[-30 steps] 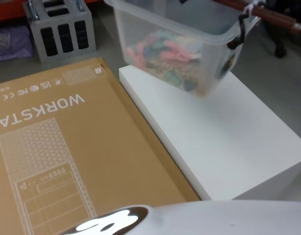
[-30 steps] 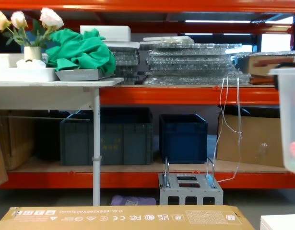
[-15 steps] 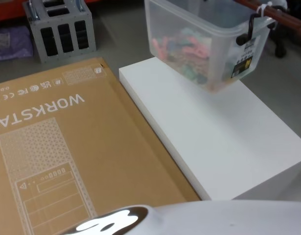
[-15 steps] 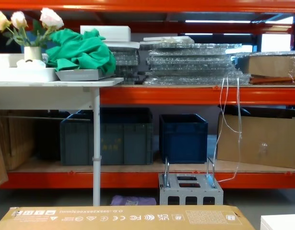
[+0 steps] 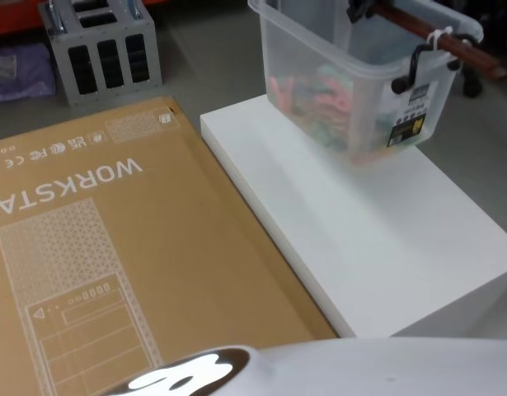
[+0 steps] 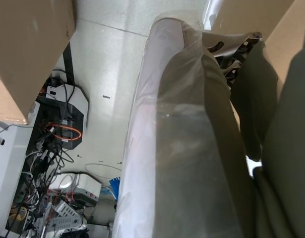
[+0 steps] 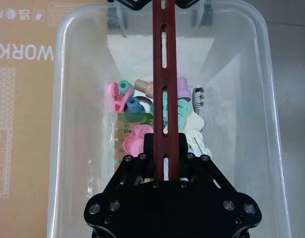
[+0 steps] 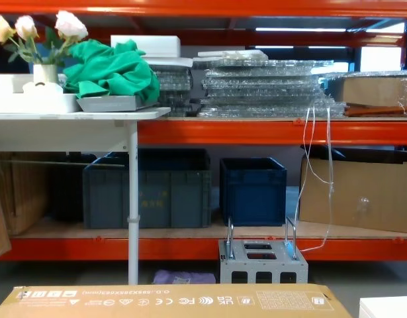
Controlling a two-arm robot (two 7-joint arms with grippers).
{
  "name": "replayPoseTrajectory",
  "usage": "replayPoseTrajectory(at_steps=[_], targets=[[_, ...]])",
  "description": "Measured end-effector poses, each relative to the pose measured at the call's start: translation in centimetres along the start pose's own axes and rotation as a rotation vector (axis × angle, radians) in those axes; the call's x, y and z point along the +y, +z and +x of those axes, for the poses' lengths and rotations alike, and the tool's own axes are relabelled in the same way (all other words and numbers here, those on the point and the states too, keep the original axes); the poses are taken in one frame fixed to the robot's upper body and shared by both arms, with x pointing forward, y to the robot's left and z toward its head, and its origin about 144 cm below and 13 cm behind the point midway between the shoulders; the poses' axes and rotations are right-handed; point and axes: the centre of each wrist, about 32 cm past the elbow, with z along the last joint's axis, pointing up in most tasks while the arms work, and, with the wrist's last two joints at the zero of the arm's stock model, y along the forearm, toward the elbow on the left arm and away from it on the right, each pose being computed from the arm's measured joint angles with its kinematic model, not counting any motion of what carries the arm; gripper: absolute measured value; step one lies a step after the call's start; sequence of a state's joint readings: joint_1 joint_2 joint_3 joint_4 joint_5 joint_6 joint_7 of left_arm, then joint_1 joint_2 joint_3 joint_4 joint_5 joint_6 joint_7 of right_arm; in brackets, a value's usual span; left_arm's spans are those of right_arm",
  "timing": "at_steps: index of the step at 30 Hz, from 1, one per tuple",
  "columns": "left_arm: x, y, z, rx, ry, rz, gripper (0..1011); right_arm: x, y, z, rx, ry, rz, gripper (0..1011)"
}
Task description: Use one hand to grasp the basket and place it at the designated location.
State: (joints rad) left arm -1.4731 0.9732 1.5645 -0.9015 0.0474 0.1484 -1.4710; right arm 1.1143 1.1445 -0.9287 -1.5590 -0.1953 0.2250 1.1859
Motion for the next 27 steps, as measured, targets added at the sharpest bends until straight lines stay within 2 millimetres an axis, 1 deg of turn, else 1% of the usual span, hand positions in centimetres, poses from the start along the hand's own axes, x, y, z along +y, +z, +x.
replayPoseTrajectory(at_steps=[5, 14, 27], targets=[[0.0, 0.0, 0.0, 0.000, 0.000, 0.000, 0, 1.5, 0.0, -0.4, 0.035, 0.013, -0.032, 246], [0.0, 0.0, 0.0, 0.000, 0.000, 0.000, 0, 3.1, -0.2, -0.7, 0.053, 0.042, -0.052, 247], [0.0, 0.0, 0.0, 0.000, 0.000, 0.000, 0, 5.6, -0.4, -0.6, 0.074, 0.121, -0.059, 247]])
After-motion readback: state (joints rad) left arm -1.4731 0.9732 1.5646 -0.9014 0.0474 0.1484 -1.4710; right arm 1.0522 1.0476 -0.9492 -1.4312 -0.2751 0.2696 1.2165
